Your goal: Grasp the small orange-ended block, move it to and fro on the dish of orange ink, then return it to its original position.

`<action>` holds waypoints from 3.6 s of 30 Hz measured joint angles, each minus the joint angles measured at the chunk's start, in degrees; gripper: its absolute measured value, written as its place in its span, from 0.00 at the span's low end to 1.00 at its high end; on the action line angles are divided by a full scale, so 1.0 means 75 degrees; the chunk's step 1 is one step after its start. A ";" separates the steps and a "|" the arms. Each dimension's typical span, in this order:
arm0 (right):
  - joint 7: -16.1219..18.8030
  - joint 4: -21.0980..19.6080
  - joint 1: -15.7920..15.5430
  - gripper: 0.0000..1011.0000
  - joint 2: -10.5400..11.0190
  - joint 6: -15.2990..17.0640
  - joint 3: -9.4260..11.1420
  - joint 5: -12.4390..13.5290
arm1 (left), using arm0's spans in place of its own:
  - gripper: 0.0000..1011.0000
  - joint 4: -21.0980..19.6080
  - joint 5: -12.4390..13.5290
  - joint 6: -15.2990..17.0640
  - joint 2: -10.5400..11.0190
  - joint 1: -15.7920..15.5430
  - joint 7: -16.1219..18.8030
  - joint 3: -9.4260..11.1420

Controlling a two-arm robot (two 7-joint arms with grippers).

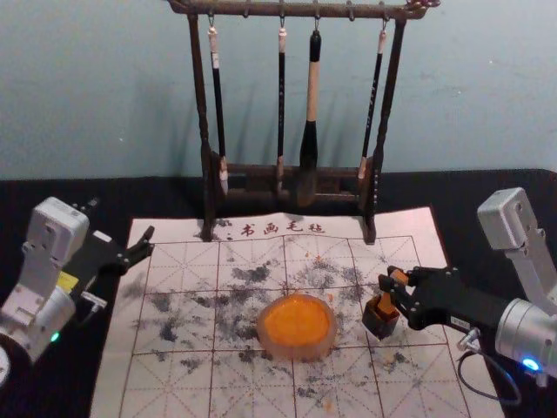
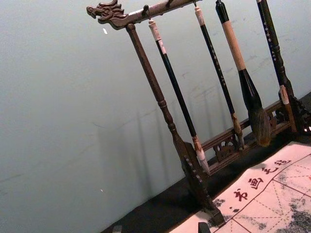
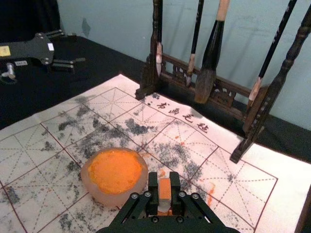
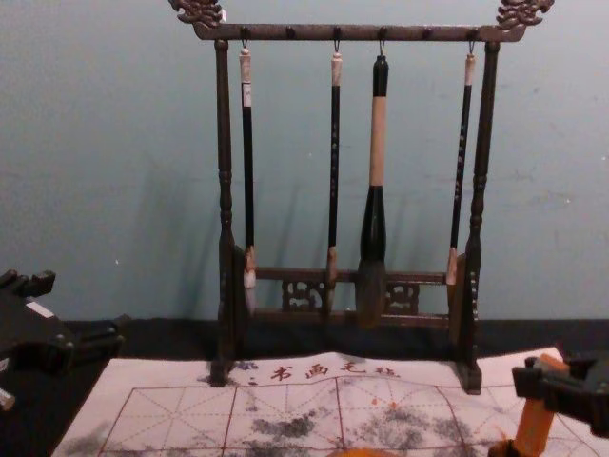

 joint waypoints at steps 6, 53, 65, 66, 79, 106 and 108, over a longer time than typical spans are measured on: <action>0.0013 0.0168 0.0040 0.04 -0.0116 0.0030 -0.0023 -0.0091 | 1.00 0.0000 0.0000 0.0000 0.0000 0.0001 0.0001 0.0000; 0.0140 0.0893 0.0201 0.04 -0.0624 0.0130 -0.0124 -0.0442 | 1.00 0.0000 0.0000 0.0000 0.0000 0.0000 0.0000 0.0000; 0.0131 0.0907 0.0208 0.04 -0.0637 0.0124 -0.0153 -0.0492 | 1.00 0.0000 0.0000 0.0000 0.0000 0.0001 0.0000 0.0000; 0.0131 0.0907 0.0208 0.04 -0.0637 0.0125 -0.0153 -0.0490 | 1.00 0.0000 0.0000 0.0000 0.0000 0.0001 0.0000 0.0000; 0.0135 0.0903 0.0203 0.36 -0.0629 0.0130 -0.0145 -0.0468 | 1.00 0.0000 0.0000 0.0001 0.0000 0.0000 0.0001 0.0000; -0.1753 0.1147 -0.0219 0.99 -0.1643 -0.2723 0.0830 -0.1687 | 1.00 0.0000 0.0000 0.0000 0.0000 0.0001 0.0001 0.0000; -0.2023 0.1485 -0.0195 0.99 -0.1778 -0.2934 0.0847 -0.1974 | 1.00 0.0000 0.0000 0.0000 0.0000 0.0000 0.0001 0.0000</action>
